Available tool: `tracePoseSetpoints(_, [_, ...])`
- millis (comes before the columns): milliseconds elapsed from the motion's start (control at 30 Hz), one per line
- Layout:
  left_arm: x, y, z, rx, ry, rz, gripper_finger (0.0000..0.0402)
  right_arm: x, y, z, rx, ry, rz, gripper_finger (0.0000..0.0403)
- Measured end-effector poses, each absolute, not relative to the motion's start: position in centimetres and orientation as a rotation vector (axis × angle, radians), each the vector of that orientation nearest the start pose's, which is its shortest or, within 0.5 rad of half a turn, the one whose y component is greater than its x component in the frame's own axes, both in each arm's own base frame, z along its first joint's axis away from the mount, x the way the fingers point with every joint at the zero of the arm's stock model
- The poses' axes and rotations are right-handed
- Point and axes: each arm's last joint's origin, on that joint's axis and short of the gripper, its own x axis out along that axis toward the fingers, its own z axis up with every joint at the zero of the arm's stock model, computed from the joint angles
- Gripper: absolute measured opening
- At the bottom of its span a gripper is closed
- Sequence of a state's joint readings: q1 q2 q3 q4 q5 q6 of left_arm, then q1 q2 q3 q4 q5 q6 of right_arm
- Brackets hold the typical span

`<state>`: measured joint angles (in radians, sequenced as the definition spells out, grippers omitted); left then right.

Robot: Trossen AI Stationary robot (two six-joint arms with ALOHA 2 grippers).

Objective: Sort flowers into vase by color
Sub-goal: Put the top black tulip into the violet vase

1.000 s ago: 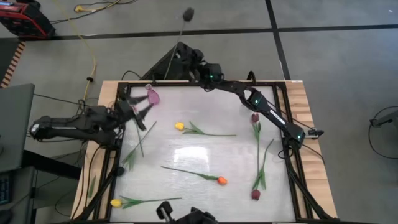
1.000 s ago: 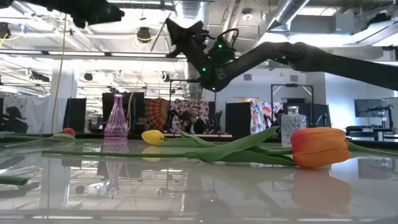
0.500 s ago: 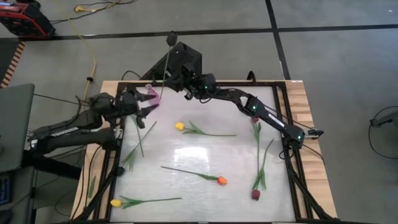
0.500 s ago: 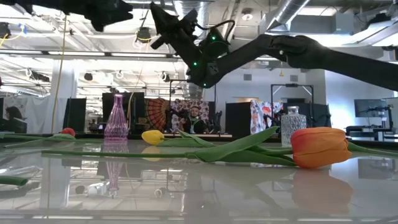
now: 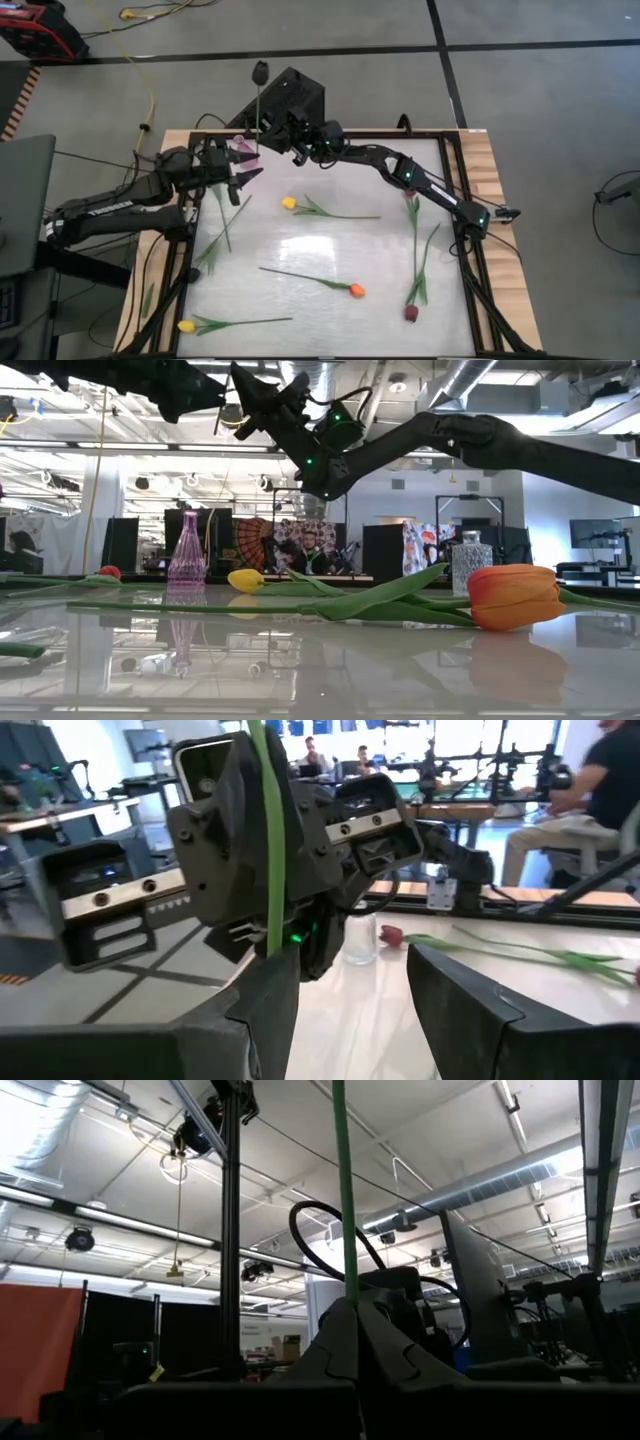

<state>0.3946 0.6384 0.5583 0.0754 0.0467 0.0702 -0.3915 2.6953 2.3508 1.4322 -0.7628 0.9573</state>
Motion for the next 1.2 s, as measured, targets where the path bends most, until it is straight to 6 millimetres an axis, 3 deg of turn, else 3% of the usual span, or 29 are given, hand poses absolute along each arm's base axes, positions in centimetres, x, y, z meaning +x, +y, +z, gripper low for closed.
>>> tracePoseSetpoints(100, [13.8, 5.7, 30.3, 0.061, -0.005, 0.358, 0.0178, 51.5, -19.4, 26.9, 0.280, -0.642, 0.713, 0.0017])
tracePoseSetpoints(267, [12.8, 4.7, 30.9, 0.093, -0.048, 0.211, 0.0178, 51.5, -19.3, 26.9, 0.284, -0.625, 0.730, 0.0017])
tracePoseSetpoints(467, [11.7, 4.8, 31.4, 0.079, -0.089, 0.379, 0.0178, 51.6, -19.1, 26.9, 0.281, -0.613, 0.743, 0.0017])
tracePoseSetpoints(867, [14.1, 5.6, 29.9, 0.033, 0.034, 0.313, 0.0178, 52.8, -17.2, 26.6, 0.260, -0.584, 0.740, 0.0017])
tracePoseSetpoints(1200, [13.5, 5.4, 30.2, 0.034, 0.005, 0.313, 0.0171, 52.6, -17.8, 26.6, 0.260, -0.584, 0.732, 0.0017])
